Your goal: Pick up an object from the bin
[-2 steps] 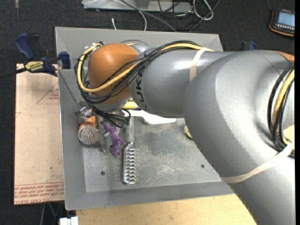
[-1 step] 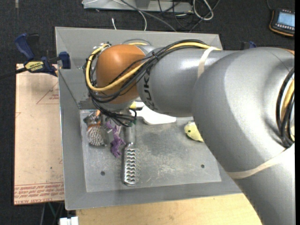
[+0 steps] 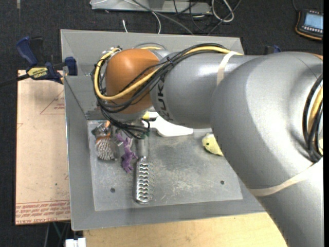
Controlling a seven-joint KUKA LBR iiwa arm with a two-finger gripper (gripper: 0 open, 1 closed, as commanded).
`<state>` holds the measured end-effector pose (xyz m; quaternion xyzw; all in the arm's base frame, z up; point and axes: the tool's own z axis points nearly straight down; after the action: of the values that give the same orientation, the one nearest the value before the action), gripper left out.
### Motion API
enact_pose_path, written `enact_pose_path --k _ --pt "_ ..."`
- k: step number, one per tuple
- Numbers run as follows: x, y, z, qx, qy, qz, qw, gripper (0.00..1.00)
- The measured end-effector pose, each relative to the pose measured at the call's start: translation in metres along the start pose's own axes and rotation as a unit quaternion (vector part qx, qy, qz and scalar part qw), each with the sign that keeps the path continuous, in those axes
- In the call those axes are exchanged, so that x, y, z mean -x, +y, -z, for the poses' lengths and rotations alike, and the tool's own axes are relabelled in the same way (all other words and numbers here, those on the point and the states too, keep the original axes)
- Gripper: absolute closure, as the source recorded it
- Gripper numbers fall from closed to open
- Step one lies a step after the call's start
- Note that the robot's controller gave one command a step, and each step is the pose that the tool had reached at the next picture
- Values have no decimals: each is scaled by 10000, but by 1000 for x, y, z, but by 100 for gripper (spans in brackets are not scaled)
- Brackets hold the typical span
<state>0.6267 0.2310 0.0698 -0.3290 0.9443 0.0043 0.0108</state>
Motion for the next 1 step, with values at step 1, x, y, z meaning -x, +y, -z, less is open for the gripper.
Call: enact_pose_path --k 1 --pt "-2 1 36 17 42 1 10000 100"
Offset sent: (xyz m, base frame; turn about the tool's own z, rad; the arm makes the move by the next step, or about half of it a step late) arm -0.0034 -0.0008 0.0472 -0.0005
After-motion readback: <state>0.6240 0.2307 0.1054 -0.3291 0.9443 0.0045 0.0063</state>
